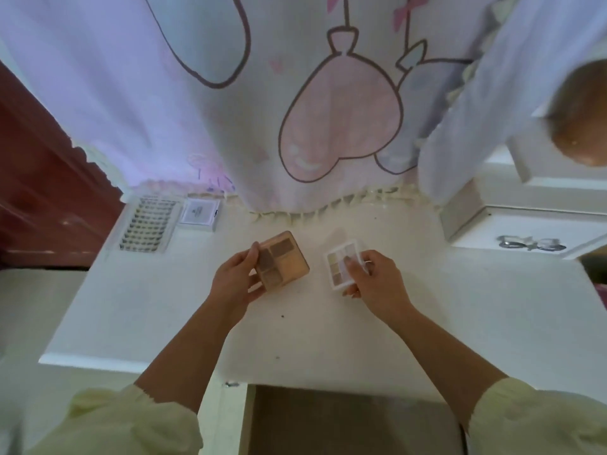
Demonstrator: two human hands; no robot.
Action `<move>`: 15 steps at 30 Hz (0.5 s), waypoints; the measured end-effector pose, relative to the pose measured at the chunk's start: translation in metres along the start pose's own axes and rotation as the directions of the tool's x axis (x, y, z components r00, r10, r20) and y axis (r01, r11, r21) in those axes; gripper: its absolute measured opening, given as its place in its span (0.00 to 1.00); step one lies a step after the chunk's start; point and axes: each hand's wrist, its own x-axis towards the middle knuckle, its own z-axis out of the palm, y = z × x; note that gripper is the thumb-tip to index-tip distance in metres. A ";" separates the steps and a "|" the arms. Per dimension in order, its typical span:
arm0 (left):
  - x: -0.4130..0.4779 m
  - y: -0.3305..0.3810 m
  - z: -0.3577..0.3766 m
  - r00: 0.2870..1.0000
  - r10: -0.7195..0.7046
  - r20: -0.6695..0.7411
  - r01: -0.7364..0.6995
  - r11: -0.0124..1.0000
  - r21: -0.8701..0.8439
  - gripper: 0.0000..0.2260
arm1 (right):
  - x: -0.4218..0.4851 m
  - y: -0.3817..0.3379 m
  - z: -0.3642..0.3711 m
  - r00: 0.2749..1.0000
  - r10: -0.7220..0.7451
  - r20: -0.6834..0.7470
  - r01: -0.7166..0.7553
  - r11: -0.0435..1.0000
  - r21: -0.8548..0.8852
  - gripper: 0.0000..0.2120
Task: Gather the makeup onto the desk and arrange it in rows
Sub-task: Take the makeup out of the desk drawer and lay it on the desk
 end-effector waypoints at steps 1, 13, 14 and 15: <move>0.012 0.007 -0.003 1.000 0.015 -0.021 -0.015 1.000 0.002 0.12 | 0.009 -0.005 0.006 1.000 0.001 0.004 -0.001 1.000 0.011 0.11; 0.121 0.075 -0.023 0.917 0.382 -0.116 -0.266 0.801 0.536 0.12 | 0.084 -0.048 0.094 0.989 0.137 0.051 -0.143 0.976 0.162 0.12; 0.124 0.075 -0.022 0.913 0.398 -0.095 -0.272 0.764 0.584 0.14 | 0.087 -0.049 0.097 0.987 0.153 0.052 -0.160 0.972 0.170 0.13; 0.124 0.075 -0.021 0.913 0.403 -0.062 -0.272 0.716 0.643 0.18 | 0.090 -0.049 0.100 0.986 0.158 0.050 -0.165 0.972 0.167 0.14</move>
